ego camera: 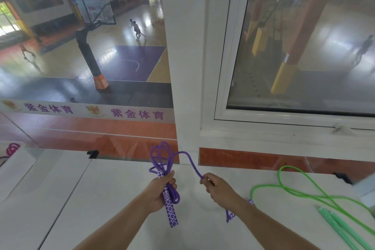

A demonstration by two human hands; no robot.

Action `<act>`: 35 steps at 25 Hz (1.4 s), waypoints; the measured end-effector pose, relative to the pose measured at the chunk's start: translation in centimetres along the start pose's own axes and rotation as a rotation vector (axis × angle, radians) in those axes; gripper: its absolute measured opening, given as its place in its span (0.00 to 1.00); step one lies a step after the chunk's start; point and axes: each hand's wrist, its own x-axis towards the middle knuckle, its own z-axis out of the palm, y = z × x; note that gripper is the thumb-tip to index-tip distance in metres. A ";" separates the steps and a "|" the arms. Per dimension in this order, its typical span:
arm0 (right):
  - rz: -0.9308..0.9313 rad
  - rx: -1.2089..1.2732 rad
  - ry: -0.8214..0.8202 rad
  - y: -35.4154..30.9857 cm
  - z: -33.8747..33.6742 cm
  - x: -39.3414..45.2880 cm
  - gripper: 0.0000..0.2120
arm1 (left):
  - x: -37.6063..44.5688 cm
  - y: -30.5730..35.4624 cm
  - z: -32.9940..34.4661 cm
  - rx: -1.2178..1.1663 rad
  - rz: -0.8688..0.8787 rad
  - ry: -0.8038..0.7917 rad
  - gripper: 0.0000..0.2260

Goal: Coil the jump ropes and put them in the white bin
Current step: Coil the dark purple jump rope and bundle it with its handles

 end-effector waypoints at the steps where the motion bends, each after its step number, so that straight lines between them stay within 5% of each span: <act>1: -0.006 -0.002 -0.028 -0.7 0.6 -0.1 0.09 | -0.3 -0.7 0.7 0.033 -0.015 -0.015 0.06; 19: -0.073 -0.201 -0.140 -3.4 2.3 -0.9 0.10 | -2.2 -2.3 3.4 0.336 0.065 -0.043 0.06; 26: -0.019 -0.155 -0.087 -2.1 1.5 -2.2 0.13 | -0.8 -0.1 2.3 -0.037 0.120 0.098 0.06; 35: -0.033 -0.208 -0.145 -3.3 2.3 -2.2 0.14 | -1.1 -0.5 3.2 -0.077 0.102 0.051 0.06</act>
